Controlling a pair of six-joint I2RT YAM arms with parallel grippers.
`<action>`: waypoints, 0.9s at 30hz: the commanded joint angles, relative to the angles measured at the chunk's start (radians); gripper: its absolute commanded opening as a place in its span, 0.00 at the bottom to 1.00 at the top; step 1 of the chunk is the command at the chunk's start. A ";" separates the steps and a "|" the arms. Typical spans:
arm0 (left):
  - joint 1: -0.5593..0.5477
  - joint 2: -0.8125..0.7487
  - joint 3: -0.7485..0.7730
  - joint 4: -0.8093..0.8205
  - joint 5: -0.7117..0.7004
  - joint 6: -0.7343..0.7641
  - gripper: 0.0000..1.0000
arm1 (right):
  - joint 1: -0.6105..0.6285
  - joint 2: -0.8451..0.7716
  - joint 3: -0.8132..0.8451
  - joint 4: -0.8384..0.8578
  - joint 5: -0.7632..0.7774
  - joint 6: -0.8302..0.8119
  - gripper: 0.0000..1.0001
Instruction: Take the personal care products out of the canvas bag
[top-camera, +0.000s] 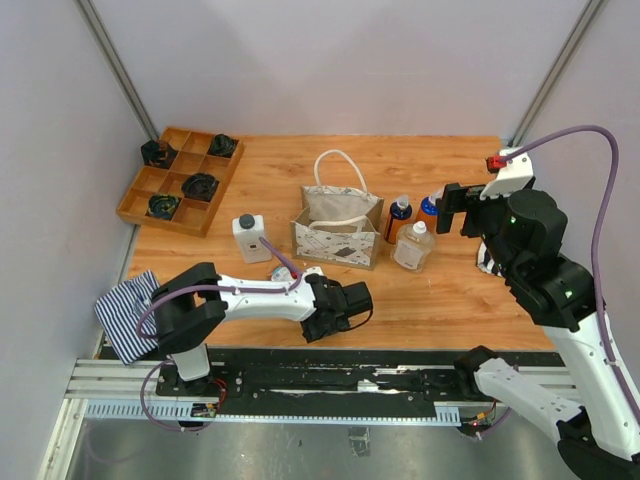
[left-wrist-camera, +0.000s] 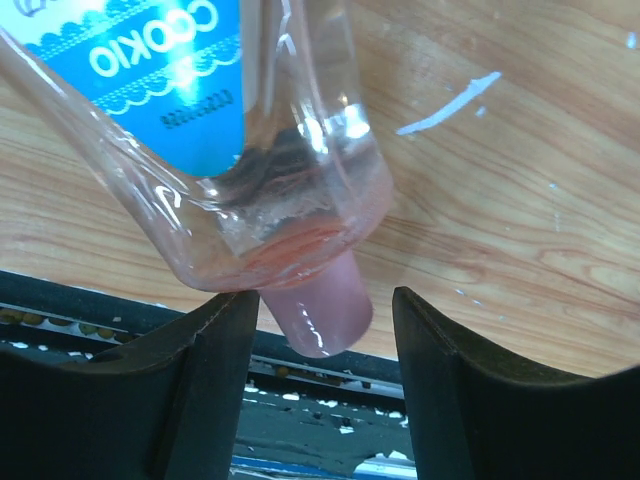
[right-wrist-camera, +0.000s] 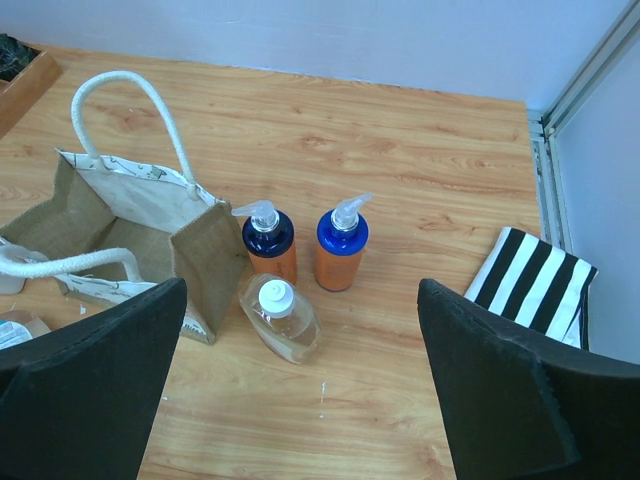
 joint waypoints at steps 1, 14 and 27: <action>0.006 -0.028 -0.027 0.001 -0.050 -0.055 0.59 | 0.008 -0.016 -0.011 -0.004 0.022 -0.012 0.98; 0.014 -0.091 -0.057 -0.009 -0.147 -0.023 0.00 | 0.008 -0.020 -0.017 -0.004 0.013 -0.010 0.99; -0.009 -0.280 0.222 -0.412 -0.358 0.028 0.00 | 0.008 -0.018 -0.023 -0.002 0.014 -0.006 0.98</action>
